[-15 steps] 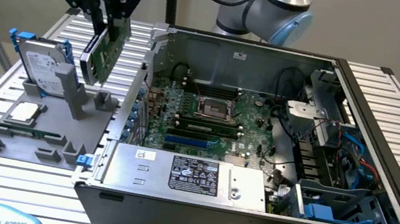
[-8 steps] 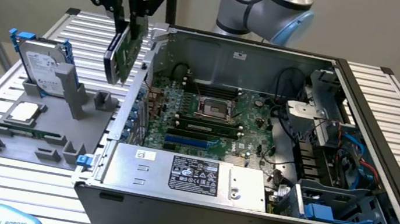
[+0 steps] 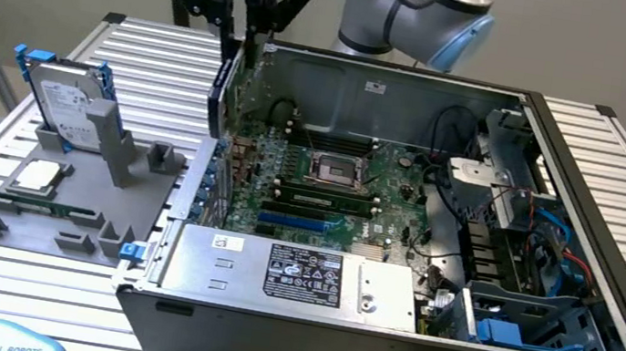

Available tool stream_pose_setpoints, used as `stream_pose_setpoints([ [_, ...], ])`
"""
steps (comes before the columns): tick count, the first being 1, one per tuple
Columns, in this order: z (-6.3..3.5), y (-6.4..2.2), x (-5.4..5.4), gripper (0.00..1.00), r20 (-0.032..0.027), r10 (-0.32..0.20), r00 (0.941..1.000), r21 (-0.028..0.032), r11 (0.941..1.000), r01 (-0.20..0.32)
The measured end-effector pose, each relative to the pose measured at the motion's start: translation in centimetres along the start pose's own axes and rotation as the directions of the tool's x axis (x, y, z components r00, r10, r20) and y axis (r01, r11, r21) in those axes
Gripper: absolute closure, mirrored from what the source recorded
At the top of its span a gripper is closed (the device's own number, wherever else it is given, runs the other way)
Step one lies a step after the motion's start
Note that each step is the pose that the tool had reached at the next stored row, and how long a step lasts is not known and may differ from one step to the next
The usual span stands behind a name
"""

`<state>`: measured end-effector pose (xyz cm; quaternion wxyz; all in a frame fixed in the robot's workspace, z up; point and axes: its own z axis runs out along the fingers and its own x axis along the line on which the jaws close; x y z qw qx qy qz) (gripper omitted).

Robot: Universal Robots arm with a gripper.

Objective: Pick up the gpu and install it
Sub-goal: 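Pick up the gpu and move the gpu toward the slot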

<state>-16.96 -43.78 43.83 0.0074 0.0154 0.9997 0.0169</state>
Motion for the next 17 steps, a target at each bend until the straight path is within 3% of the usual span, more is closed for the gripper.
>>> stream_pose_setpoints([
  [7,0.36,0.09,-3.2,0.73,0.0000,0.000,1.0000,0.0000,1.0000,0.000],
  [14,1.61,0.35,-6.3,0.73,0.0001,0.000,1.0000,0.0027,1.0000,0.000],
  [17,2.16,0.51,-7.0,0.73,-0.0001,-0.006,1.0000,0.0055,1.0000,0.006],
])
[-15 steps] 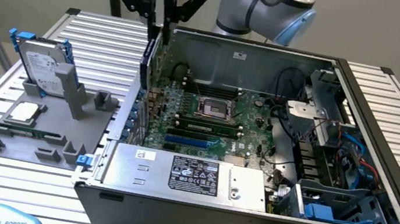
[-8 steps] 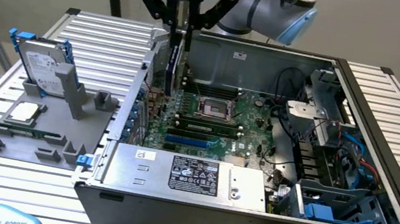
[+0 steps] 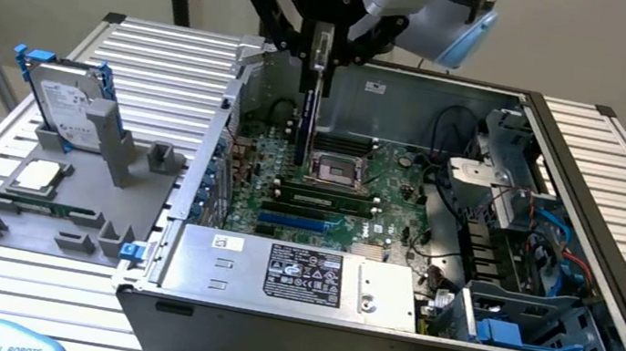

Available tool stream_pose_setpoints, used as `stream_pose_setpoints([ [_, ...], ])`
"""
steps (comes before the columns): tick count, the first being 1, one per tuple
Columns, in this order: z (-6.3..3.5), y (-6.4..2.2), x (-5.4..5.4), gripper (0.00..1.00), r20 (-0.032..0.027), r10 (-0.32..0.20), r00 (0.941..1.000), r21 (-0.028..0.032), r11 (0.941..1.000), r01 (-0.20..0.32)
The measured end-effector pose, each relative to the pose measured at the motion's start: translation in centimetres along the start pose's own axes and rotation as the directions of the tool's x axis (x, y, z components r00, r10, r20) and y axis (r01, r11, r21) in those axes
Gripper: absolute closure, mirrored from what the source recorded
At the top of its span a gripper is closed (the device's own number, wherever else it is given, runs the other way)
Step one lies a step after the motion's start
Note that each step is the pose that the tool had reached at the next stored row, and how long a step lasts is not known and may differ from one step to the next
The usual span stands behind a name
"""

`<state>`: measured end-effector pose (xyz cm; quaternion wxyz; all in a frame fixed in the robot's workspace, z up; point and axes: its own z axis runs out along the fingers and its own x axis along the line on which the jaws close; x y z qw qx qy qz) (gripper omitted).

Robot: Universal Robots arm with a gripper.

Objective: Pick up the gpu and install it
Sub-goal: 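Pick up the gpu and move the gpu toward the slot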

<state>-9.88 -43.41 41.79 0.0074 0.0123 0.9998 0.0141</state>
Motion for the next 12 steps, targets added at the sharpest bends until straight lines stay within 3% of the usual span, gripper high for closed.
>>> stream_pose_setpoints([
  [5,0.70,-0.01,-0.01,0.73,-0.0021,-0.077,0.9970,-0.0007,0.9970,0.077],
  [12,0.98,-0.01,-0.31,0.73,-0.0047,-0.177,0.9843,-0.0025,0.9843,0.177],
])
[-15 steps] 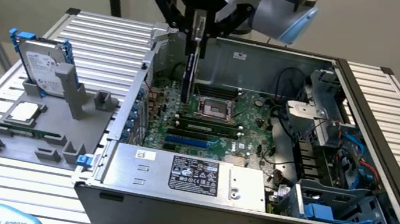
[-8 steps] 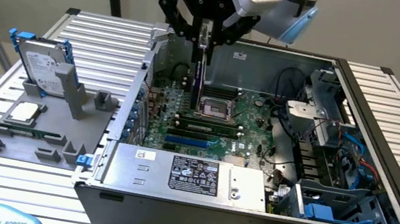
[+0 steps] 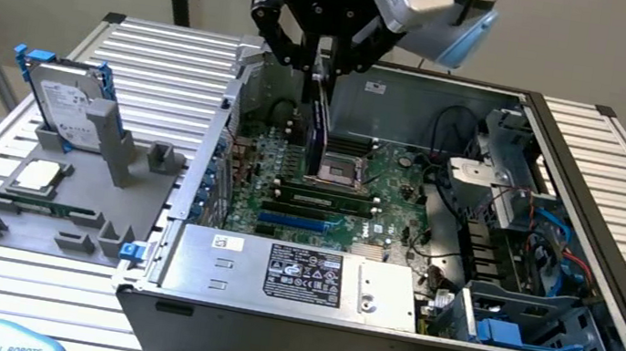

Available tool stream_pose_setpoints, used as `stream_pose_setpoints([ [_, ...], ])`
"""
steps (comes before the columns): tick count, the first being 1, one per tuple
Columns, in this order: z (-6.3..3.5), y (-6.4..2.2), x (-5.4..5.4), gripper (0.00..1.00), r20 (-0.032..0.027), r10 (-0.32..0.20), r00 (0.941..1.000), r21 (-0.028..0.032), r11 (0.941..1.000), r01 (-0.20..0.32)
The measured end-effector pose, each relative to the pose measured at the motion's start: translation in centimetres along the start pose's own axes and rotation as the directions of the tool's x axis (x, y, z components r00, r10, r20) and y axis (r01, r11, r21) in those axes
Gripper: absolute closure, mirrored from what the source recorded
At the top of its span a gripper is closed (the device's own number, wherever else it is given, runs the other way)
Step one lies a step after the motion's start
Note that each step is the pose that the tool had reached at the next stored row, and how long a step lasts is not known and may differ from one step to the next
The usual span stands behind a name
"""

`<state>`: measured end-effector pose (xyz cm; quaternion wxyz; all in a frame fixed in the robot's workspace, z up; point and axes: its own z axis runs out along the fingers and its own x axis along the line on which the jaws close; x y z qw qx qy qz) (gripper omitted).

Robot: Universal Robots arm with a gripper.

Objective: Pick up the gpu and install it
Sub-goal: 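Pick up the gpu and move the gpu toward the slot, then insert the gpu into the slot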

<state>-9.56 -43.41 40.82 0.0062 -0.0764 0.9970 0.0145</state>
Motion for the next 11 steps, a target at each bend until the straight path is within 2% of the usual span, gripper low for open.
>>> stream_pose_setpoints([
  [11,0.15,-0.25,-1.6,0.73,-0.0022,-0.082,0.9966,-0.0013,0.9966,0.082],
])
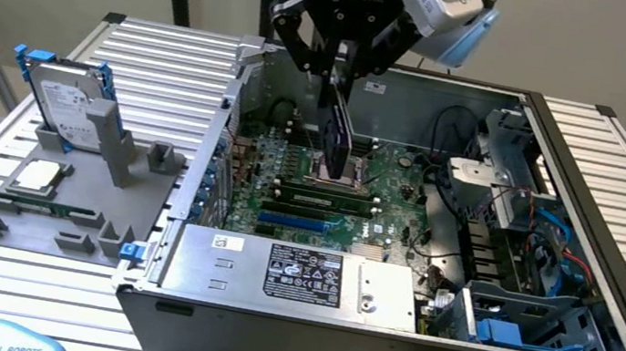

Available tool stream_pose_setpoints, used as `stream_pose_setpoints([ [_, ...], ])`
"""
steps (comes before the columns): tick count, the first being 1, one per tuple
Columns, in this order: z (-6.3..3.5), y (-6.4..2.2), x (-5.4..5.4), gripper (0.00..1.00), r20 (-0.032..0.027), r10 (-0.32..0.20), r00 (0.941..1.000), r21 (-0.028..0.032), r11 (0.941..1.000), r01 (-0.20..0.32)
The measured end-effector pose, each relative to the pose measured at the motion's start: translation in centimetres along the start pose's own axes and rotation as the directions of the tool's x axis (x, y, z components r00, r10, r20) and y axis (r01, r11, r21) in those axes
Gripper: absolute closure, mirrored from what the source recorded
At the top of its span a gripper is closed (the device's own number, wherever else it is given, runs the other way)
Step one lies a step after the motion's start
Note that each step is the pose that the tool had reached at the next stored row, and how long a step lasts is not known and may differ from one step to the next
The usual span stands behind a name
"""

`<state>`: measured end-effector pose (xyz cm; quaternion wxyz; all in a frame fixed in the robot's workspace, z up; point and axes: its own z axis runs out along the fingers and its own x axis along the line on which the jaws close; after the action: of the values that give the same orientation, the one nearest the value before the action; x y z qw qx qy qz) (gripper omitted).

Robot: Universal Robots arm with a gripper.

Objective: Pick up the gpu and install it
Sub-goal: 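Insert the gpu into the slot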

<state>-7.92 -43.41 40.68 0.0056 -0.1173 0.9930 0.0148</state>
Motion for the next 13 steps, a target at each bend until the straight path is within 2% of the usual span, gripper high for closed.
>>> stream_pose_setpoints([
  [4,0.09,-0.09,-0.35,0.73,-0.0012,-0.042,0.9991,-0.0006,0.9991,0.042],
  [7,0.21,-0.10,-0.40,0.73,-0.0027,-0.091,0.9958,-0.0012,0.9958,0.091],
  [10,0.38,-0.11,-0.40,0.73,-0.0038,-0.145,0.9894,-0.0022,0.9894,0.145],
  [13,0.55,-0.11,-0.40,0.73,-0.0047,-0.199,0.9801,-0.0031,0.9801,0.199],
])
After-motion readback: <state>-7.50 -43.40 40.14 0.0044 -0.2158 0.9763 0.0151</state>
